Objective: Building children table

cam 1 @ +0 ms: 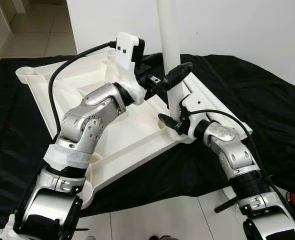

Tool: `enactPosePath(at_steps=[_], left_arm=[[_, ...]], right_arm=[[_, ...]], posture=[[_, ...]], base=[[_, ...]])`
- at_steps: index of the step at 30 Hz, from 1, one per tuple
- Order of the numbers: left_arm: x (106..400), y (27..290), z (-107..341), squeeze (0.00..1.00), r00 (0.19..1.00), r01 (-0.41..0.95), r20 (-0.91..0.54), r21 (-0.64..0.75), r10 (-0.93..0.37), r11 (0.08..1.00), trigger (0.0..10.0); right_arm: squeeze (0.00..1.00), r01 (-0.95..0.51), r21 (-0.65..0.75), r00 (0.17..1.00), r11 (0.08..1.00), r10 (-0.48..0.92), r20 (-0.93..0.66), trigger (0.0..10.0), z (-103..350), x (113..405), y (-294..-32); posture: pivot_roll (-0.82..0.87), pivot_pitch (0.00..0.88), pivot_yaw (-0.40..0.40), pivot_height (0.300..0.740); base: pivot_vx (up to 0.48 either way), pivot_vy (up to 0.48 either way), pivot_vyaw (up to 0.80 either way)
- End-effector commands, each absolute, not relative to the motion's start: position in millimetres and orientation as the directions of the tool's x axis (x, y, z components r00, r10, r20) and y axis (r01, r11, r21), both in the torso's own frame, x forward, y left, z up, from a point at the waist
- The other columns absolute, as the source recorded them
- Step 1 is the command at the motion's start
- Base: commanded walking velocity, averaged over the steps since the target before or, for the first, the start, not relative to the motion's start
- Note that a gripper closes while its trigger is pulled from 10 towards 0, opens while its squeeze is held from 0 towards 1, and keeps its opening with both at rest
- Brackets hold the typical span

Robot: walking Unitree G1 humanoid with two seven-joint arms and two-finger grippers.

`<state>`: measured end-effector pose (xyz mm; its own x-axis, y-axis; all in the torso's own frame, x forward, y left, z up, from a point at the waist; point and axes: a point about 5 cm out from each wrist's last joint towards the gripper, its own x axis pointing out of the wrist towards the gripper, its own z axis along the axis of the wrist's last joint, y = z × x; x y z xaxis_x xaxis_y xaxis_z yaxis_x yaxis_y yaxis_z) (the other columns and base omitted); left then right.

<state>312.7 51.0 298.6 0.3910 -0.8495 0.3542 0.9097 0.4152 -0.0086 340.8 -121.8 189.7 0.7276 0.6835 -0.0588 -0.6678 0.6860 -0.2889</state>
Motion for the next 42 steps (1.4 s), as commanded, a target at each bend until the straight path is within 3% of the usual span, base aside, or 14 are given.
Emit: enactPosePath(at_steps=[1, 6, 7, 8, 26, 27, 29, 30, 32, 33, 42], left_arm=[[305.4, 41.3, 307.8, 0.00, 0.243, 0.959, 0.345, 0.053, -0.906, 0.277, 10.0], [308.5, 38.7, 311.4, 0.00, 0.256, 0.963, 0.327, -0.003, -0.910, 0.270, 10.0], [310.5, 38.9, 312.3, 0.00, 0.268, 0.961, 0.327, -0.018, -0.906, 0.277, 2.5], [313.1, 39.5, 313.8, 0.00, 0.287, 0.956, 0.327, -0.033, -0.900, 0.293, 0.0], [316.2, 38.4, 325.8, 0.00, 0.311, 0.945, 0.304, 0.000, -0.900, 0.327, 0.0], [317.1, 35.7, 327.9, 0.00, 0.325, 0.940, 0.288, 0.001, -0.901, 0.340, 10.0], [320.0, 33.7, 330.8, 0.00, 0.346, 0.934, 0.284, -0.013, -0.894, 0.357, 10.0], [324.3, 32.5, 332.5, 0.00, 0.375, 0.922, 0.276, -0.015, -0.885, 0.387, 10.0], [327.9, 31.7, 333.2, 0.00, 0.400, 0.911, 0.268, -0.014, -0.877, 0.411, 10.0], [331.8, 30.8, 335.4, 0.00, 0.425, 0.899, 0.263, -0.012, -0.866, 0.438, 10.0], [340.4, 16.9, 356.0, 0.00, 0.544, 0.813, 0.247, 0.079, -0.802, 0.576, 10.0]], right_arm=[[0.00, -0.686, -0.322, 0.706, 0.653, 0.705, -0.073, 10.0, 192.1, 339.2, -119.6], [0.00, -0.693, -0.338, 0.697, 0.637, 0.712, -0.087, 10.0, 191.6, 339.4, -119.4], [0.00, -0.693, -0.340, 0.696, 0.636, 0.712, -0.088, 10.0, 191.4, 339.4, -119.4], [0.00, -0.696, -0.340, 0.694, 0.632, 0.715, -0.091, 10.0, 191.3, 339.1, -119.6], [0.00, -0.662, -0.302, 0.731, 0.686, 0.679, -0.059, 10.0, 192.3, 343.7, -121.0], [0.00, -0.648, -0.296, 0.745, 0.702, 0.666, -0.051, 10.0, 193.1, 345.5, -121.5], [0.00, -0.626, -0.285, 0.764, 0.726, 0.645, -0.034, 10.0, 195.1, 348.4, -122.3], [0.85, -0.602, -0.279, 0.782, 0.748, 0.623, -0.016, 10.0, 197.1, 351.1, -122.9], [0.85, -0.585, -0.274, 0.794, 0.763, 0.608, -0.003, 10.0, 198.7, 353.1, -123.3], [1.00, -0.571, -0.272, 0.803, 0.775, 0.596, 0.012, 10.0, 200.2, 354.7, -123.1], [1.00, -0.469, -0.270, 0.857, 0.841, 0.507, 0.093, 10.0, 211.8, 363.6, -118.4]], posture=[[0.06, 0.020, -0.042, 0.740], [0.05, 0.013, -0.040, 0.740], [0.05, 0.009, -0.036, 0.740], [0.05, 0.009, -0.036, 0.740], [0.06, 0.000, -0.034, 0.740], [0.06, 0.000, -0.035, 0.740], [0.06, 0.000, -0.036, 0.740], [0.06, 0.000, -0.039, 0.740], [0.06, 0.000, -0.039, 0.740], [0.06, 0.000, -0.039, 0.740], [0.06, 0.000, -0.044, 0.740]], base=[[0.000, 0.000, 0.00], [0.000, 0.000, 0.00], [0.000, 0.000, 0.00], [0.000, 0.000, 0.00], [0.000, 0.000, 0.00], [0.000, 0.000, 0.00], [0.000, 0.000, 0.00], [0.000, 0.000, 0.00], [0.000, 0.000, 0.00], [0.000, 0.000, 0.00], [0.000, 0.000, 0.00]])
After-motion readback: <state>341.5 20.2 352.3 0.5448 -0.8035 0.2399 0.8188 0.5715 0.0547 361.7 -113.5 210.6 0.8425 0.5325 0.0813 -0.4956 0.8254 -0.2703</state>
